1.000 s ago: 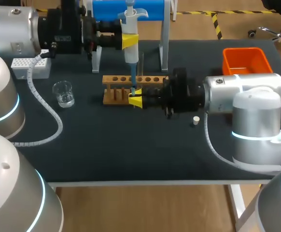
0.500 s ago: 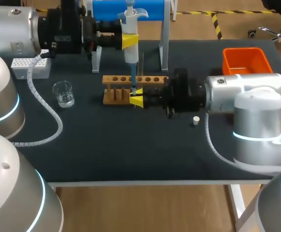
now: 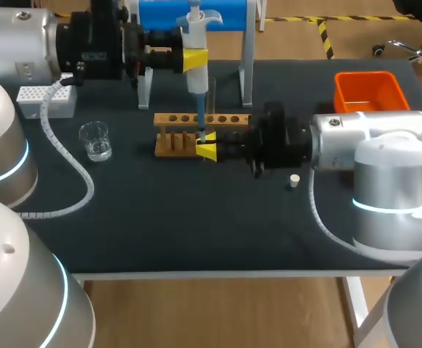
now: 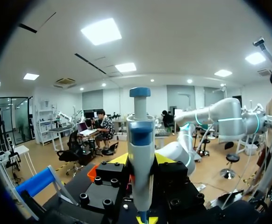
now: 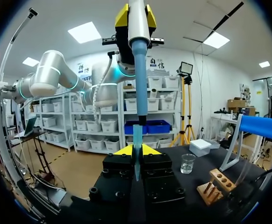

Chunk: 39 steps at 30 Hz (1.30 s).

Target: Invert the test tube, pick up the pipette, mount the tip to pipette, aspirate from beaker and dispense into the tube, eject the tip, return the pipette, and cap with the stopper.

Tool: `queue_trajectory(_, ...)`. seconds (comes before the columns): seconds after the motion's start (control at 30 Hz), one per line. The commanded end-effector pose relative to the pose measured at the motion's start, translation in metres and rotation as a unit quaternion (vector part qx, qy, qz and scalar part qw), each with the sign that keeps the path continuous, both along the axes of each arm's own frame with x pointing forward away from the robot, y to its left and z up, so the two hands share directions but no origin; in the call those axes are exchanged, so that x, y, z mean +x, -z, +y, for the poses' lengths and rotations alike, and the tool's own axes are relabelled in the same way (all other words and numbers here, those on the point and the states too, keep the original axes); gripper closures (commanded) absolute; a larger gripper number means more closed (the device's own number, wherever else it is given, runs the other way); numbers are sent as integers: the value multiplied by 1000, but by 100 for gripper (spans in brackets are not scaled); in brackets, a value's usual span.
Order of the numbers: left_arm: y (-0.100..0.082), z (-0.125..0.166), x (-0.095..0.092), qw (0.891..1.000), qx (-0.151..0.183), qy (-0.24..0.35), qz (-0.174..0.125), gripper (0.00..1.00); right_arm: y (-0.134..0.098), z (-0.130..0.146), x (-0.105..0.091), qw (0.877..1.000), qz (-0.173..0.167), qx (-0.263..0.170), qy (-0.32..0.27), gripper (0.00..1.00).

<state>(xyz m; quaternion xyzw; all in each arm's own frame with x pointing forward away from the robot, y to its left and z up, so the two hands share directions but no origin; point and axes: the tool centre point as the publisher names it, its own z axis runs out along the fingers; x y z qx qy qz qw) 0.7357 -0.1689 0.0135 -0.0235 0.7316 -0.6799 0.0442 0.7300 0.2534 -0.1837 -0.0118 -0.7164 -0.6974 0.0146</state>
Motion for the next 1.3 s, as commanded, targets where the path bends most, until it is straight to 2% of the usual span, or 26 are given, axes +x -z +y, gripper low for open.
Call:
queue_trajectory(0.03, 2, 1, 0, 1000, 1, 0, 0, 100, 1, -1, 1, 1000, 1, -3, -2, 100)
queue_trajectory(0.3, 2, 1, 0, 1000, 1, 0, 0, 100, 6, -3, 3, 1000, 3, -7, -1, 100)
queue_trajectory(0.77, 2, 1, 0, 1000, 1, 0, 0, 100, -2, -3, 5, 1000, -3, -6, -7, 100)
queue_trajectory(1.3, 2, 1, 0, 1000, 1, 0, 0, 100, 10, -2, 8, 1000, 7, -11, -8, 100)
